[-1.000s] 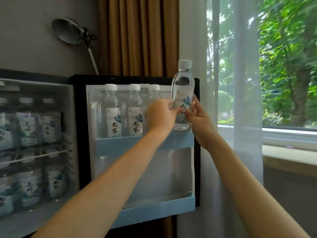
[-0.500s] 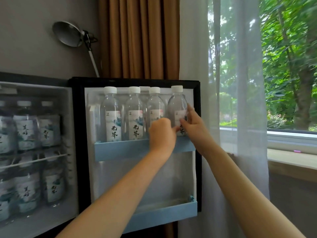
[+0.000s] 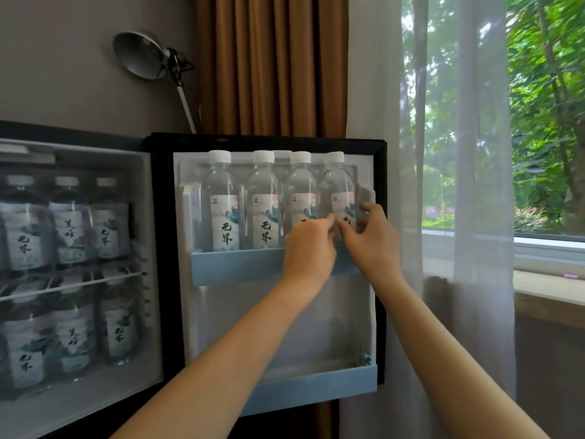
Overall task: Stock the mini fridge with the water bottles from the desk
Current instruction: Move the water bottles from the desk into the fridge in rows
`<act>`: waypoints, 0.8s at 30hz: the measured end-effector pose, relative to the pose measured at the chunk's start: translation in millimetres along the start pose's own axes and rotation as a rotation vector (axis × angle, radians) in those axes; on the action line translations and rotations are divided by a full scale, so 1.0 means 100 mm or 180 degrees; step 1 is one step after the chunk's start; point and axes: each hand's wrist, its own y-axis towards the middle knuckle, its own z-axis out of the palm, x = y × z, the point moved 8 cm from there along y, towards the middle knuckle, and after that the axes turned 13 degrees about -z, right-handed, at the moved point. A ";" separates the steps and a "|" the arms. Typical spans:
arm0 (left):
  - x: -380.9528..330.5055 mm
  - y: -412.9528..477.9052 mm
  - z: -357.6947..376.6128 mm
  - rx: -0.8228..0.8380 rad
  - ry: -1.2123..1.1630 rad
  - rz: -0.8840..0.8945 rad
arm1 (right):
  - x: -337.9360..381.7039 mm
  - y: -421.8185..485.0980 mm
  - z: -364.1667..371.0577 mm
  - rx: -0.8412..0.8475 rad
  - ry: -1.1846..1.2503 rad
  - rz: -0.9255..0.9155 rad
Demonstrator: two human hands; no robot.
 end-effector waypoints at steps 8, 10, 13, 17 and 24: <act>0.03 -0.04 0.07 0.0181 -0.0102 -0.0121 | -0.07 -0.05 -0.05 -0.0106 -0.0086 0.0078; 0.05 -0.03 0.10 0.0219 -0.0139 -0.0113 | -0.08 -0.05 -0.05 -0.0137 -0.0115 0.0105; 0.06 -0.02 0.13 0.0230 -0.0356 -0.0133 | -0.08 -0.05 -0.07 -0.0218 -0.0136 0.0133; 0.11 -0.01 0.17 0.0205 -0.0581 -0.0184 | -0.07 -0.06 -0.08 -0.0263 -0.0143 0.0125; 0.19 0.00 0.19 0.0369 -0.0817 -0.0232 | -0.05 -0.08 -0.11 -0.0424 -0.0189 0.0065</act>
